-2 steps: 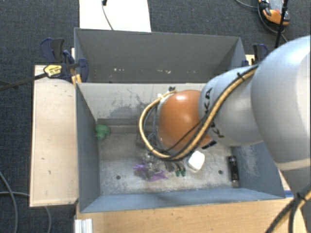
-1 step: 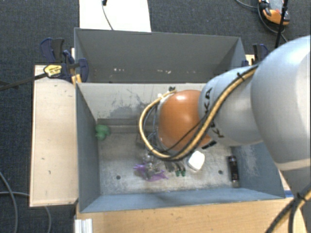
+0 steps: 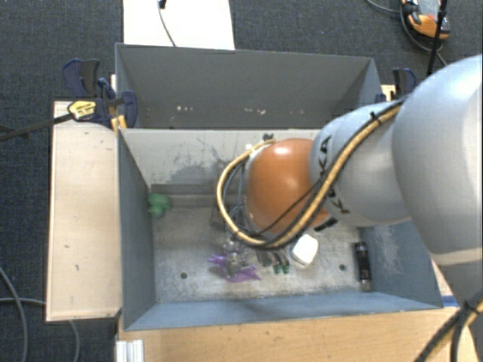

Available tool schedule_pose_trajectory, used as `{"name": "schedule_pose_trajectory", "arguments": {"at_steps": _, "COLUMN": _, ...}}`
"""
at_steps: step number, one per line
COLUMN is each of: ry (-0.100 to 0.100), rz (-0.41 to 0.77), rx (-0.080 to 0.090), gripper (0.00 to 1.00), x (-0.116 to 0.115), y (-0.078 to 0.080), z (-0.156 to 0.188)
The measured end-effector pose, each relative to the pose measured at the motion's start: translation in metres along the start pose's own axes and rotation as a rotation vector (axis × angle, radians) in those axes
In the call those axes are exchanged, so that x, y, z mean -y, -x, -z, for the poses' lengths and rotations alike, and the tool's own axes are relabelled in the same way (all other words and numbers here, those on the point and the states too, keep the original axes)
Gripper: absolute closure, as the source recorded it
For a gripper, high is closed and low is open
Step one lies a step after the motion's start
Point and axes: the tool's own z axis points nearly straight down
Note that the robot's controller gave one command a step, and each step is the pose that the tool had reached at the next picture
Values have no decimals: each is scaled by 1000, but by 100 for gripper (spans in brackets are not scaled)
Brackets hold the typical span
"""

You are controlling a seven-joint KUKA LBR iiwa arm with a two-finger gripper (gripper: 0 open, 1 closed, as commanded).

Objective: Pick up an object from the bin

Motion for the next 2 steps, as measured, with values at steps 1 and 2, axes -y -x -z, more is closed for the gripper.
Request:
{"name": "schedule_pose_trajectory", "arguments": {"at_steps": 1, "ry": -3, "rz": 0, "rx": -11, "gripper": 100, "x": 1, "y": -2, "z": 17}}
{"name": "schedule_pose_trajectory", "arguments": {"at_steps": 2, "ry": -5, "rz": -1, "rx": -9, "gripper": 100, "x": 1, "y": -1, "z": 34}}
